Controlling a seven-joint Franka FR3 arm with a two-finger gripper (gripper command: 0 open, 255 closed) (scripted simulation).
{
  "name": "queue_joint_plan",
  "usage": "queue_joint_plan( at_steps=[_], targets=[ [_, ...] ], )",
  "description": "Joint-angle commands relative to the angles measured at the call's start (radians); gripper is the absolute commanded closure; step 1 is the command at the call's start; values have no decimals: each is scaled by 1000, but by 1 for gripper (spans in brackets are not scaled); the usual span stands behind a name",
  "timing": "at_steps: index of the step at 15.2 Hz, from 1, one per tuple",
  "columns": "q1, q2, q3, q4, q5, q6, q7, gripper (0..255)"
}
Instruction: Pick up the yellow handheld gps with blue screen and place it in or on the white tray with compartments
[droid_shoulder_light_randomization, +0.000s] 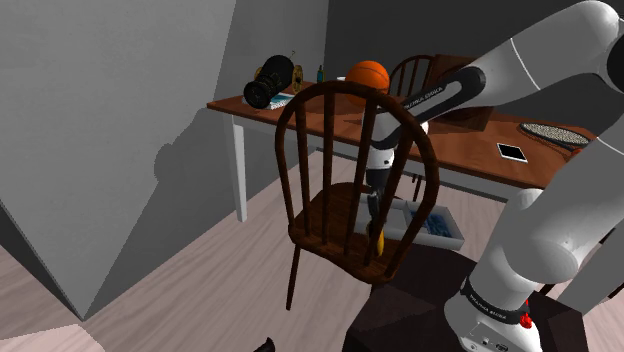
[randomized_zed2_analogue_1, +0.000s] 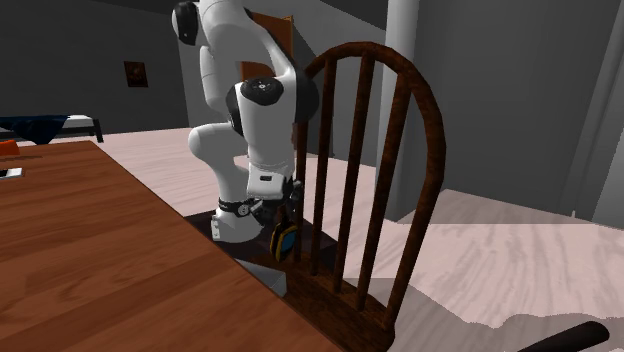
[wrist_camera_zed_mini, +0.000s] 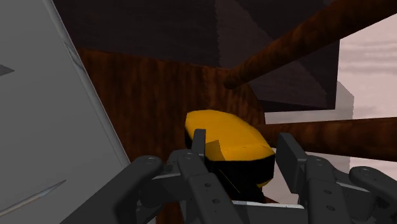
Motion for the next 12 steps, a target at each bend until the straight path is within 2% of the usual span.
queue_joint_plan(
  at_steps=[1, 12],
  targets=[
    [-1, -17, 1, 15, -4, -32, 8, 255],
    [-6, -106, 7, 96, -21, -196, 48, 255]
  ],
)
